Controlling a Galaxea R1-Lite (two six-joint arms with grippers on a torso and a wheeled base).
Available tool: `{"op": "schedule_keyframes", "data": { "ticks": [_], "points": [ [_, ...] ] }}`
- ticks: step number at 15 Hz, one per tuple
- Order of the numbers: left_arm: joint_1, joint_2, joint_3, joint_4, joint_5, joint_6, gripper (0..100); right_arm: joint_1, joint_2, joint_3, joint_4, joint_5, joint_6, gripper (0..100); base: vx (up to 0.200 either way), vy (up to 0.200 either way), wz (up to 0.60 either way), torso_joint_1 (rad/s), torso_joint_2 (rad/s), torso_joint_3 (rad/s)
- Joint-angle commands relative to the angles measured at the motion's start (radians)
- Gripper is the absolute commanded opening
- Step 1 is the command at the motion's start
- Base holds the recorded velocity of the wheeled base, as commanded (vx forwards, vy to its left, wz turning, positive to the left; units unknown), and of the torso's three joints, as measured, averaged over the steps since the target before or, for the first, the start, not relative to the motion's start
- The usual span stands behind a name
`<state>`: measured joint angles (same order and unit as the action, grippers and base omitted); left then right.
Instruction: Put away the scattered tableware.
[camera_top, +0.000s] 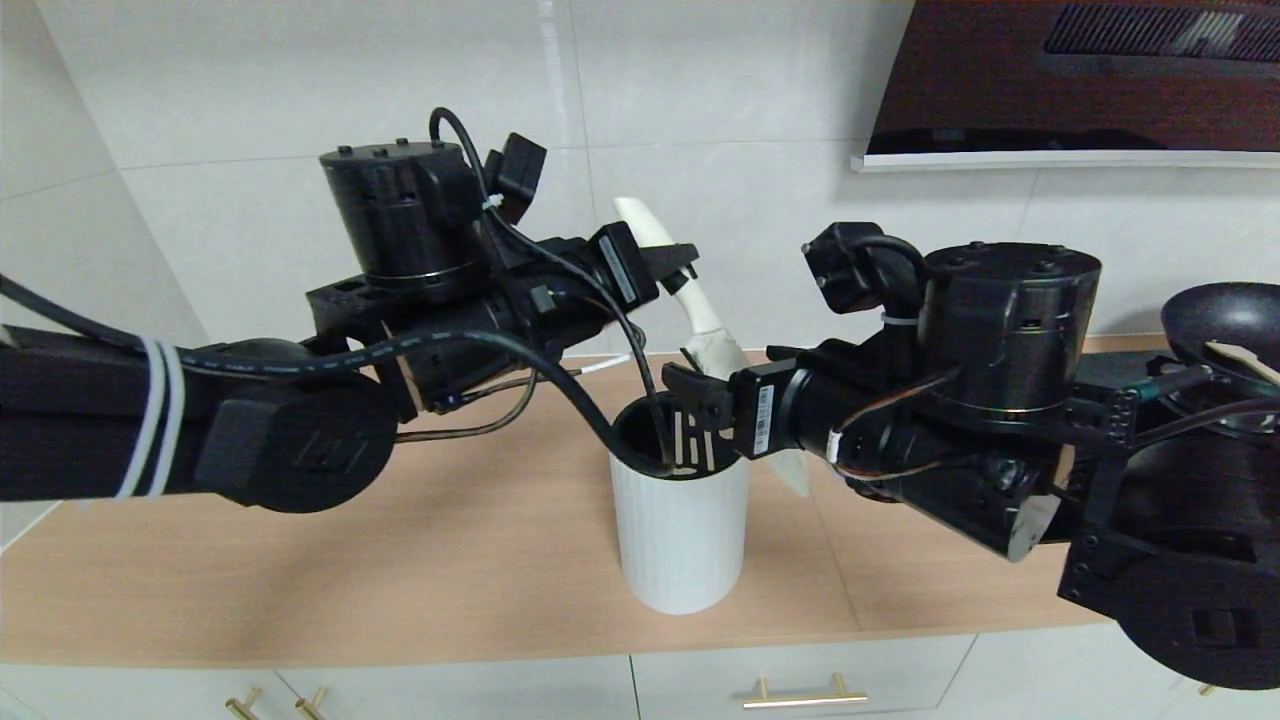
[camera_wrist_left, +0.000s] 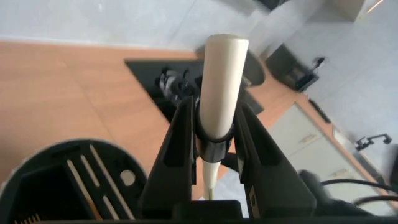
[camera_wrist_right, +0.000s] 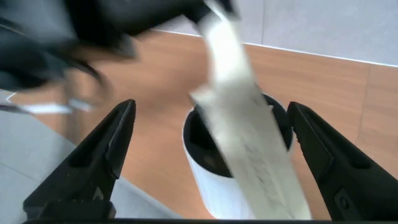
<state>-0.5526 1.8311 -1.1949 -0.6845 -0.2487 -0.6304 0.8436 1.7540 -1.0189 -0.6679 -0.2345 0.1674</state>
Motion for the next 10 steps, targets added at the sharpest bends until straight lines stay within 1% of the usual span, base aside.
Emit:
{"op": "schedule_keyframes", "data": {
  "ticks": [1,3,4,5,6,8,9,10],
  "points": [
    [0.025,-0.081,0.012,-0.001,0.002,0.012,0,0.0,-0.067,0.039,0.001,0.0,-0.026,100,0.0,0.0,0.0,0.0,0.0,0.0],
    [0.04,-0.088,0.012,0.0,0.006,0.064,0,0.0,-0.094,0.051,0.001,-0.009,-0.049,100,0.0,0.0,0.0,0.0,0.0,0.0],
    [0.045,-0.096,0.014,0.0,0.046,0.117,0,-0.001,-0.108,0.053,0.007,-0.016,-0.055,100,0.0,0.0,0.0,0.0,0.0,0.0],
    [0.052,-0.101,0.012,0.0,0.08,0.147,0,-0.005,-0.116,0.056,0.008,-0.016,-0.077,100,0.0,0.0,0.0,0.0,0.0,0.0],
    [0.062,-0.107,0.012,-0.001,0.095,0.17,0,-0.003,-0.116,0.062,0.007,-0.017,-0.092,100,0.0,0.0,0.0,0.0,0.0,0.0],
    [0.095,-0.139,0.012,-0.003,0.106,0.224,0,-0.005,-0.113,0.069,0.008,-0.017,-0.095,100,0.0,0.0,0.0,0.0,0.0,0.0],
    [0.108,-0.164,0.026,-0.003,0.108,0.232,0,-0.005,-0.11,0.069,0.01,-0.017,-0.101,100,0.0,0.0,0.0,0.0,0.0,0.0],
    [0.108,-0.171,0.032,-0.003,0.106,0.238,0,-0.009,-0.11,0.071,0.01,-0.017,-0.109,100,0.0,0.0,0.0,0.0,0.0,0.0]
  ]
}}
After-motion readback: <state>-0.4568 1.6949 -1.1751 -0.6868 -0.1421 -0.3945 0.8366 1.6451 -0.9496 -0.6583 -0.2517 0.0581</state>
